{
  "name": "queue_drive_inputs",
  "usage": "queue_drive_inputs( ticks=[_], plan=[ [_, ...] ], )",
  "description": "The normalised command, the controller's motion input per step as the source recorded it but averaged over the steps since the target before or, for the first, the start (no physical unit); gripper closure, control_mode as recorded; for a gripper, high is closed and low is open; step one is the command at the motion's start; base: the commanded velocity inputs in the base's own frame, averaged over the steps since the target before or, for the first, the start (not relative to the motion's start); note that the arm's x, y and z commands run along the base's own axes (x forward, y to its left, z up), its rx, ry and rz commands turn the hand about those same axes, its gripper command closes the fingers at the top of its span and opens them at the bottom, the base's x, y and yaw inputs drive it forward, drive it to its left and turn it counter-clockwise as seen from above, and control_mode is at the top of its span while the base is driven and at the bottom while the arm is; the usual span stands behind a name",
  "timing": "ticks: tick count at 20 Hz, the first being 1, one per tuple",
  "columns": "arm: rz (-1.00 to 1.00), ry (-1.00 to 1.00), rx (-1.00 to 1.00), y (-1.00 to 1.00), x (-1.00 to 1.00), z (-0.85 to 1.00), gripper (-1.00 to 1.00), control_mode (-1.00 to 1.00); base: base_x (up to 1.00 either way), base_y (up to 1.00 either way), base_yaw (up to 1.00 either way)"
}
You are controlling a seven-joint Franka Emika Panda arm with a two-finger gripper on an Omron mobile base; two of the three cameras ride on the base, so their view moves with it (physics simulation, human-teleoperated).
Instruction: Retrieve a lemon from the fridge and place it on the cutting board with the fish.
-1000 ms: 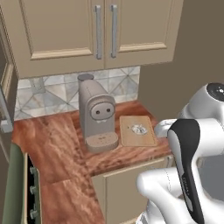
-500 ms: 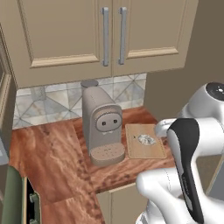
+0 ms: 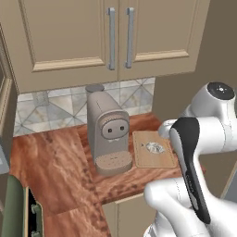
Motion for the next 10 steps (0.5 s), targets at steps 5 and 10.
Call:
queue_drive_inputs(
  ticks=[5, 10],
  plan=[
    [-0.08, 0.03, -0.01, -0.23, 0.49, -0.35, 1.00, -1.00, 0.00, 0.00, 0.00],
    [-0.16, 0.08, 0.01, -0.28, 0.38, -0.28, 1.00, -1.00, 0.00, 0.00, 0.00]
  ],
)
